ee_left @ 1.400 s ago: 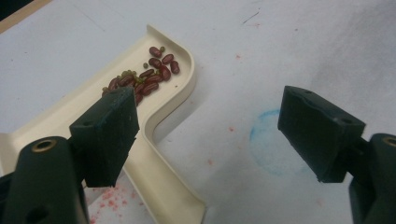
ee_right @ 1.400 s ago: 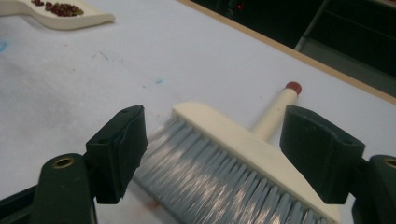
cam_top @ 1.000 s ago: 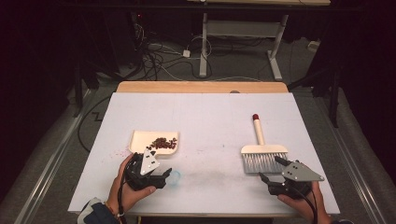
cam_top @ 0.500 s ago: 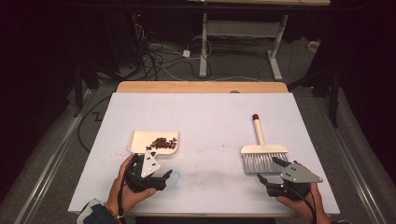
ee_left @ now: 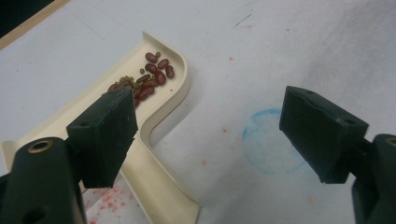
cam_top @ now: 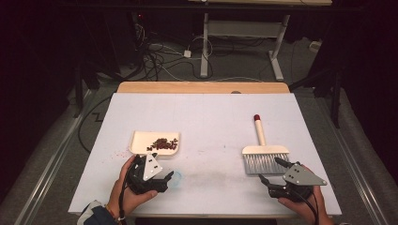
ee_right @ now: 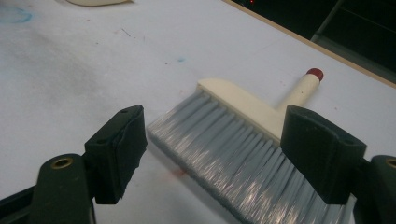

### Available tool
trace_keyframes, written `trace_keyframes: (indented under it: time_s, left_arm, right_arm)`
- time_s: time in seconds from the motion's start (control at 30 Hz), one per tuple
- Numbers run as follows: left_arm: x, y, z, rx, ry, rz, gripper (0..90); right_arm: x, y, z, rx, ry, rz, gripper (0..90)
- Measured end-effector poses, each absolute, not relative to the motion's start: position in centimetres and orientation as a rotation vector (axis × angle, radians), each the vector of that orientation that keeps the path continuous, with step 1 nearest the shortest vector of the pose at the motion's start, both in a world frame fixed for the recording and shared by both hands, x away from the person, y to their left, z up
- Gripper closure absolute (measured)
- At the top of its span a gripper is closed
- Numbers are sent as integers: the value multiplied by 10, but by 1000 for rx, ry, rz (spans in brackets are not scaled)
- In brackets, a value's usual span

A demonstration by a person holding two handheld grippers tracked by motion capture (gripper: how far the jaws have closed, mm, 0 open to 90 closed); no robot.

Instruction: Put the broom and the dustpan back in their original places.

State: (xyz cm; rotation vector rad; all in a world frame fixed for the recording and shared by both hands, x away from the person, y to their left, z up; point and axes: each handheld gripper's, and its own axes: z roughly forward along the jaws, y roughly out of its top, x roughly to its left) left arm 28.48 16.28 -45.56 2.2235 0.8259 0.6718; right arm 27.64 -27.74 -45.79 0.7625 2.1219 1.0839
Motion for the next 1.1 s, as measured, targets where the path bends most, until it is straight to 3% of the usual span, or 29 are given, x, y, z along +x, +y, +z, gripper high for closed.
trace_keyframes:
  time_s: [1.1]
  left_arm:
    - [289,160,-458,2224,830,674,183]
  right_arm:
    - [277,-280,-454,766,2086,1098,233]
